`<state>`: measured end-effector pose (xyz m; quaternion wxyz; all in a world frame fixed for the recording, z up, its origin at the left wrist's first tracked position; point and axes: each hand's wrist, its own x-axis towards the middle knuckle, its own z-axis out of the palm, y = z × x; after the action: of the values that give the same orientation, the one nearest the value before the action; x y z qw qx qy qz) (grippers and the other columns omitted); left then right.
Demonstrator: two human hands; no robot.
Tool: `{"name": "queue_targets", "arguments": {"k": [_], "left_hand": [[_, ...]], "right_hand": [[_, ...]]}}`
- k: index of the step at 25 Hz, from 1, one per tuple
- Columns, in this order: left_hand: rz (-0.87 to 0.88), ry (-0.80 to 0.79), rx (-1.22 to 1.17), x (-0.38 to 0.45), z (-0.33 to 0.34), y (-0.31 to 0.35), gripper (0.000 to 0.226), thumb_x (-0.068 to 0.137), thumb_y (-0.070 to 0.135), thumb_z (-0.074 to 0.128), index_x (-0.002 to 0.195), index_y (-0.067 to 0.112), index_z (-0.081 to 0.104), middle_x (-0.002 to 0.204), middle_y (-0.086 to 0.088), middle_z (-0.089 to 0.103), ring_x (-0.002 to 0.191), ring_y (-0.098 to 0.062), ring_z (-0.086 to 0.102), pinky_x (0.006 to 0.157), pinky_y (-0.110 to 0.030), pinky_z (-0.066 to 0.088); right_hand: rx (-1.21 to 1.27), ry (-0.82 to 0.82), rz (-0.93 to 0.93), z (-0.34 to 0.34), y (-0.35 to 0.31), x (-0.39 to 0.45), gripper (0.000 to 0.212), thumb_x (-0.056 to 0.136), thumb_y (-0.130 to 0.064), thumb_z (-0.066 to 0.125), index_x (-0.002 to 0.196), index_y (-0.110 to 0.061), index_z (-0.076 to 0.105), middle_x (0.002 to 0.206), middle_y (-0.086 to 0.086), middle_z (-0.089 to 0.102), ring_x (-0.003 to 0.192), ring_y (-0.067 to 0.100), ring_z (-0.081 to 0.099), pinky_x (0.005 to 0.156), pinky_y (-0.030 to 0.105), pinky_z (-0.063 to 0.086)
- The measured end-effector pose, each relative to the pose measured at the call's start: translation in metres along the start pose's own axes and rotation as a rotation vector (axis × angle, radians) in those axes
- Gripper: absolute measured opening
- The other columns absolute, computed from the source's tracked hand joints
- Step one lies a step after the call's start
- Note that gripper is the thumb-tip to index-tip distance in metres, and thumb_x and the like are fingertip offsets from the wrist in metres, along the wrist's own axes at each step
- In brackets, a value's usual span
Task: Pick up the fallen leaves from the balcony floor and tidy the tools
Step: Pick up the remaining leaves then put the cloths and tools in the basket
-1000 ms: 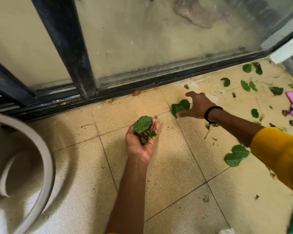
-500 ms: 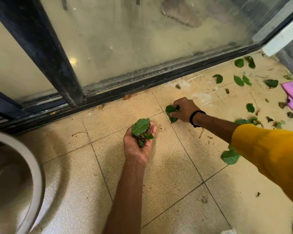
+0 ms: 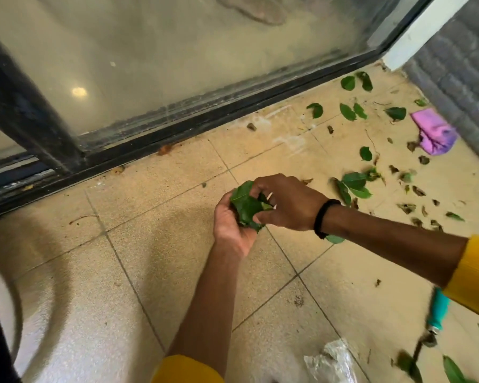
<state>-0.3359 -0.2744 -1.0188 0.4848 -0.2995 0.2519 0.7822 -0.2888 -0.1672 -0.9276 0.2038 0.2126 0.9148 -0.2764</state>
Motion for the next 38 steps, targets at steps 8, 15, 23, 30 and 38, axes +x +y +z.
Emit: {"name": "queue_targets", "arguments": {"k": [8, 15, 23, 30, 38], "left_hand": [[-0.02, 0.03, -0.088, 0.0, -0.007, -0.011, 0.032, 0.103, 0.024, 0.046, 0.113, 0.005, 0.069, 0.114, -0.026, 0.071, 0.108, -0.037, 0.069, 0.095, -0.055, 0.055], [-0.008, 0.026, 0.018, -0.014, -0.029, 0.001, 0.022, 0.101, 0.022, 0.055, 0.105, 0.007, 0.071, 0.111, -0.026, 0.072, 0.097, -0.038, 0.074, 0.096, -0.058, 0.054], [0.019, 0.019, -0.079, -0.032, -0.049, 0.017, 0.031, 0.1, 0.023, 0.054, 0.125, 0.007, 0.064, 0.12, -0.027, 0.069, 0.104, -0.04, 0.071, 0.087, -0.059, 0.057], [0.25, 0.041, -0.186, -0.041, -0.075, 0.094, 0.041, 0.098, 0.019, 0.053, 0.135, 0.003, 0.057, 0.127, -0.028, 0.065, 0.111, -0.042, 0.068, 0.095, -0.058, 0.054], [0.283, 0.038, -0.279, -0.046, -0.099, 0.121, 0.045, 0.098, 0.023, 0.052, 0.14, 0.006, 0.055, 0.124, -0.021, 0.068, 0.112, -0.033, 0.068, 0.096, -0.054, 0.054]], "right_hand": [[0.204, 0.099, 0.14, -0.041, 0.043, 0.01, 0.028, 0.086, -0.03, 0.078, 0.11, -0.022, 0.066, 0.105, -0.004, 0.069, 0.074, 0.017, 0.075, 0.069, 0.042, 0.063], [-0.194, -0.02, 0.336, -0.011, 0.145, 0.053, 0.101, 0.064, -0.072, 0.079, 0.148, -0.035, 0.037, 0.15, 0.006, 0.04, 0.132, 0.03, 0.046, 0.104, 0.042, 0.044], [-0.171, 0.299, -0.024, 0.045, 0.162, 0.043, 0.009, 0.093, -0.013, 0.065, 0.1, -0.016, 0.07, 0.104, 0.008, 0.06, 0.09, 0.027, 0.059, 0.079, 0.044, 0.053], [0.154, 0.124, -0.07, 0.042, 0.044, 0.067, 0.008, 0.088, -0.015, 0.075, 0.095, -0.014, 0.072, 0.084, -0.011, 0.066, 0.078, 0.002, 0.062, 0.072, 0.023, 0.053], [-0.058, 0.012, -0.137, 0.109, -0.023, 0.093, 0.044, 0.079, -0.039, 0.081, 0.108, -0.02, 0.053, 0.106, 0.0, 0.047, 0.091, 0.017, 0.051, 0.074, 0.032, 0.051]]}}
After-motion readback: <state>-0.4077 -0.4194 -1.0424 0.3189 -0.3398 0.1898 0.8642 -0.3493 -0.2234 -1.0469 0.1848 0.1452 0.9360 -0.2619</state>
